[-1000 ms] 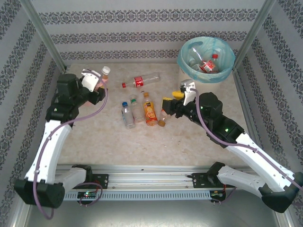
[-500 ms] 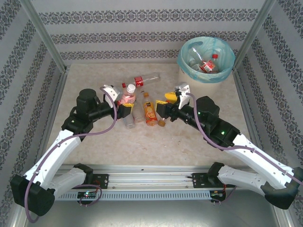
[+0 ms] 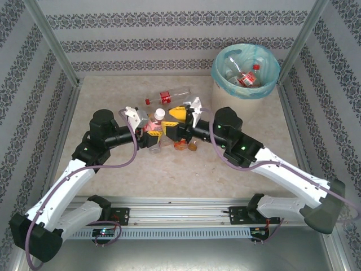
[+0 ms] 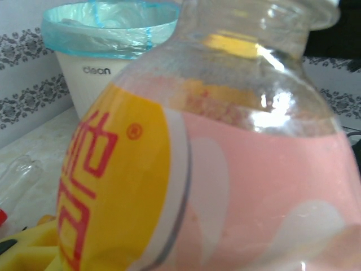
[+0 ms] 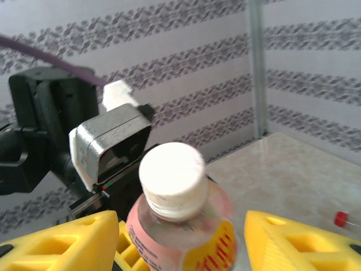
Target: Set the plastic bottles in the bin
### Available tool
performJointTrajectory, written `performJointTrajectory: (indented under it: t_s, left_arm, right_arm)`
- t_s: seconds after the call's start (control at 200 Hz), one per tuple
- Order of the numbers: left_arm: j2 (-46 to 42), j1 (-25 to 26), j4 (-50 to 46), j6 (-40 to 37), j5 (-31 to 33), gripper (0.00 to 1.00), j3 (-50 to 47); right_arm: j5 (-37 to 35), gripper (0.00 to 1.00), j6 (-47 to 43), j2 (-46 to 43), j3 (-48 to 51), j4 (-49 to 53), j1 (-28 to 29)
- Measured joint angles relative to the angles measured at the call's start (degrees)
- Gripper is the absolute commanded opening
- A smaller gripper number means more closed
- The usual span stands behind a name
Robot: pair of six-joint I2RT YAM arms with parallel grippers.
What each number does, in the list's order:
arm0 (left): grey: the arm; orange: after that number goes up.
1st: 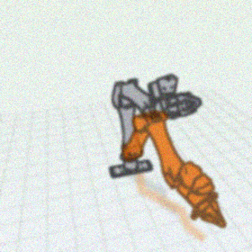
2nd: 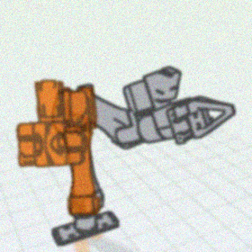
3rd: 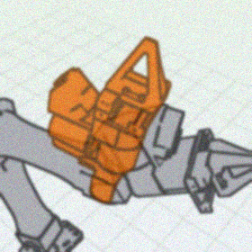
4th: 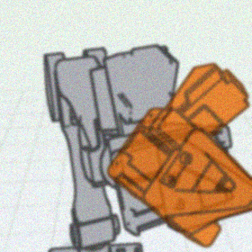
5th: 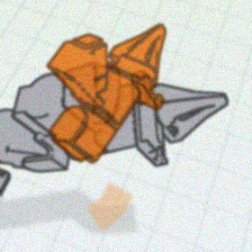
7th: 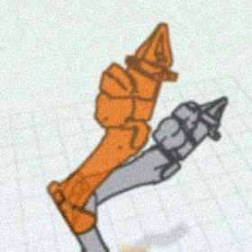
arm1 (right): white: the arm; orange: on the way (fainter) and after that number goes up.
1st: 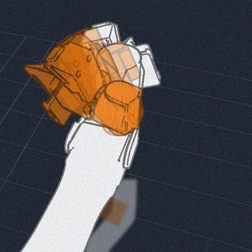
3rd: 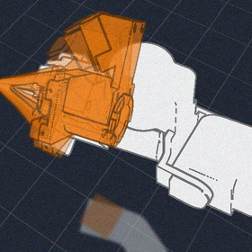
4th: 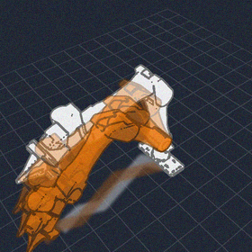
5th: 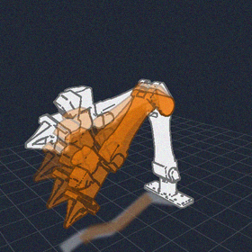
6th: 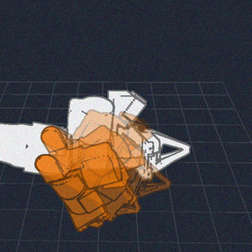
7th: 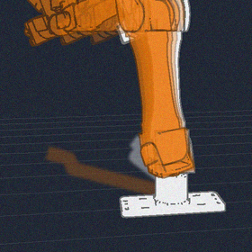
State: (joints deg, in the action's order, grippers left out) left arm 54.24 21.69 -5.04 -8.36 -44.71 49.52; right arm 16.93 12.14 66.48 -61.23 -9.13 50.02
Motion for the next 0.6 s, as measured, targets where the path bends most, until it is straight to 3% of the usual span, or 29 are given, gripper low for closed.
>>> performJointTrajectory:
  t_s: [0.285, 0.6]
  left_arm:
    - [-1.5, 0.3, 1.0, 0.0, -2.2, 0.56, -0.3]
    - [-1.6, 1.2, 1.0, -0.2, -3.5, 0.57, -0.4]
  right_arm:
    - [4.2, 0.48, -2.3, 2.8, -2.1, -2.8, 0.9]
    - [3.3, 0.37, -3.6, 3.7, -2.8, -3.7, 1.6]
